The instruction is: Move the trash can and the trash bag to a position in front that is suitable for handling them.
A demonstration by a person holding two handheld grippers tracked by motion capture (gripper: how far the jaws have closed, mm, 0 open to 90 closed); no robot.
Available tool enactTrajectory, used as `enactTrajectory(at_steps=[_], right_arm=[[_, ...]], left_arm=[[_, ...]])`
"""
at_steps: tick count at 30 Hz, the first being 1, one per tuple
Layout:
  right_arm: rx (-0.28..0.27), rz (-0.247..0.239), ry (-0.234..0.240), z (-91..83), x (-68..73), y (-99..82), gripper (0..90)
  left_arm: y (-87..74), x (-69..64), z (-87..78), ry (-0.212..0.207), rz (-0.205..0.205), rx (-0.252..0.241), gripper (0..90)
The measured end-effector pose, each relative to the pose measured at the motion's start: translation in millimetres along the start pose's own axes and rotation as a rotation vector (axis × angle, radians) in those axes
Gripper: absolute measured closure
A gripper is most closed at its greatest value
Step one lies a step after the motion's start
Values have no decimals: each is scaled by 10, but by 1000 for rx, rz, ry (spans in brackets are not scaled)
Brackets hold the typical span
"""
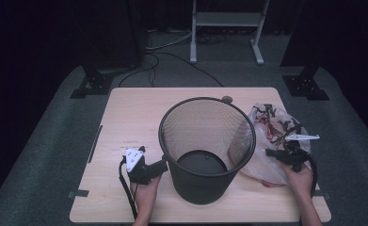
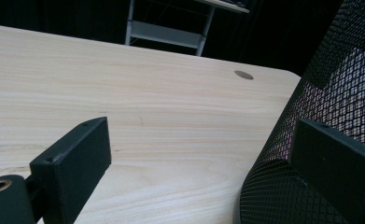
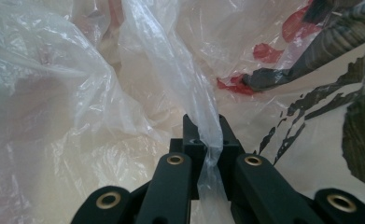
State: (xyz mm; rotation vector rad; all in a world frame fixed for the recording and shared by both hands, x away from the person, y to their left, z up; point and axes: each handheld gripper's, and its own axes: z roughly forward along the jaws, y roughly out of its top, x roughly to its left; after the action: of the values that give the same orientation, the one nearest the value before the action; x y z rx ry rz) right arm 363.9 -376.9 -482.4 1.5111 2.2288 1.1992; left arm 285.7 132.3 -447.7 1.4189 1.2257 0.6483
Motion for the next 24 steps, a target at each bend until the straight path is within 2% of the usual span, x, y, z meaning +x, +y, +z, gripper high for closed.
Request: enactTrajectory(at_steps=[14,17,24], right_arm=[[-1,9,-1,-19,-27,-8,883],[0,8,-2,-22,-27,-8,886],[-22,9,6,-79,-41,3,900]], left_arm=[[5,-110,102,-30,20,9,46],[7,-82,114,-22,27,17,39],[11,101,55,19,39,25,35]])
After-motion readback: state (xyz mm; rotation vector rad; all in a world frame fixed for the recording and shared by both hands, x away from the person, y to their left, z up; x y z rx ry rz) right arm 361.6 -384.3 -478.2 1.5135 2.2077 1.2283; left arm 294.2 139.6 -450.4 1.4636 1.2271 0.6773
